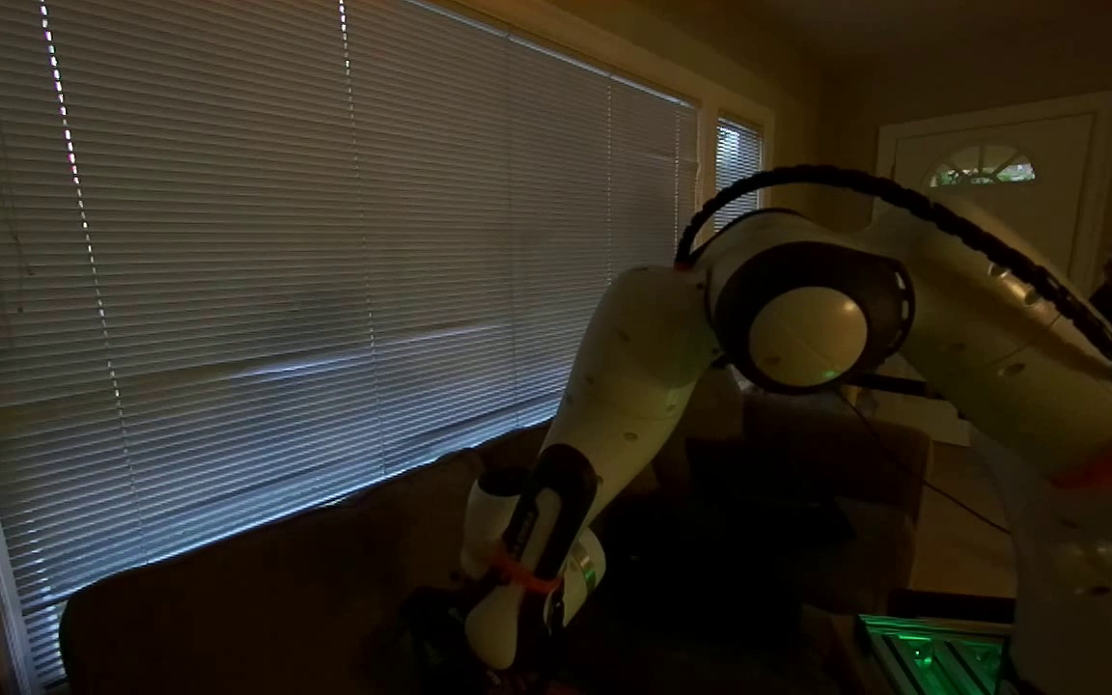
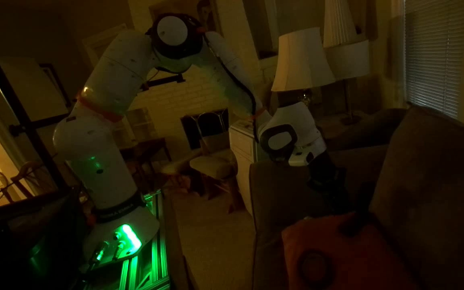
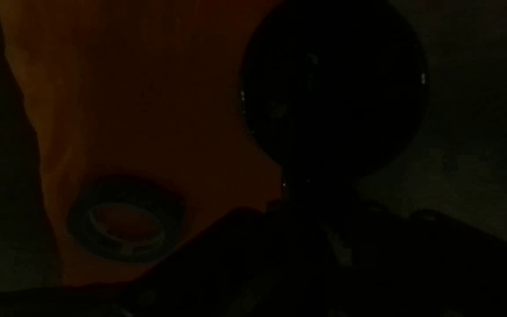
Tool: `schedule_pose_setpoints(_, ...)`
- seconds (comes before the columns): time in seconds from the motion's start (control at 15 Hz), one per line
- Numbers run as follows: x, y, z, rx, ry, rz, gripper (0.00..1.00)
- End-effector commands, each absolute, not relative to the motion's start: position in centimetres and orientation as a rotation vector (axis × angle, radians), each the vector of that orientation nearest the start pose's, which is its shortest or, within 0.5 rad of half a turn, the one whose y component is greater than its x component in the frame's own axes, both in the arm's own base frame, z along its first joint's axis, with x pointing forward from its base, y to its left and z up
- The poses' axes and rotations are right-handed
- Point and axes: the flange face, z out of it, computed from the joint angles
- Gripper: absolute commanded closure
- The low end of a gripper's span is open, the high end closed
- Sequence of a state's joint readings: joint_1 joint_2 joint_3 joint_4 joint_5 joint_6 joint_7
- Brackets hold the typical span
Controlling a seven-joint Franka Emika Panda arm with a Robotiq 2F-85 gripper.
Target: Pour the black mug's contents into the black bowl
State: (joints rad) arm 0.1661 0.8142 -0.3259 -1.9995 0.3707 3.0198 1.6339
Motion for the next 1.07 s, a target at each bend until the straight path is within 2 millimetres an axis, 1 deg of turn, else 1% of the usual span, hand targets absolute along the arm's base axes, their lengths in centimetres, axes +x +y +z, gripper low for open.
schedule_pose_setpoints(0.0,61.3,-11.1,12.5,-1.523,2.533,-0.449,0.95)
schedule_pose_setpoints(0.27,63.6,-9.8,15.3,-1.507,2.466,-0.526,0.95)
schedule_pose_setpoints(0.47,64.8,-8.7,17.0,-1.510,2.418,-0.591,0.95)
schedule_pose_setpoints(0.6,65.2,-7.8,17.7,-1.491,2.408,-0.614,0.95)
schedule_pose_setpoints(0.73,65.4,-6.8,18.3,-1.465,2.407,-0.624,0.95)
schedule_pose_setpoints(0.8,65.5,-6.7,18.5,-1.458,2.411,-0.639,0.95)
schedule_pose_setpoints(0.87,65.4,-7.6,18.4,-1.452,2.432,-0.669,0.95)
schedule_pose_setpoints(0.93,65.5,-7.0,17.3,-1.491,2.418,-0.611,0.95)
schedule_pose_setpoints(1.0,65.5,-6.9,17.3,-1.495,2.417,-0.617,0.80)
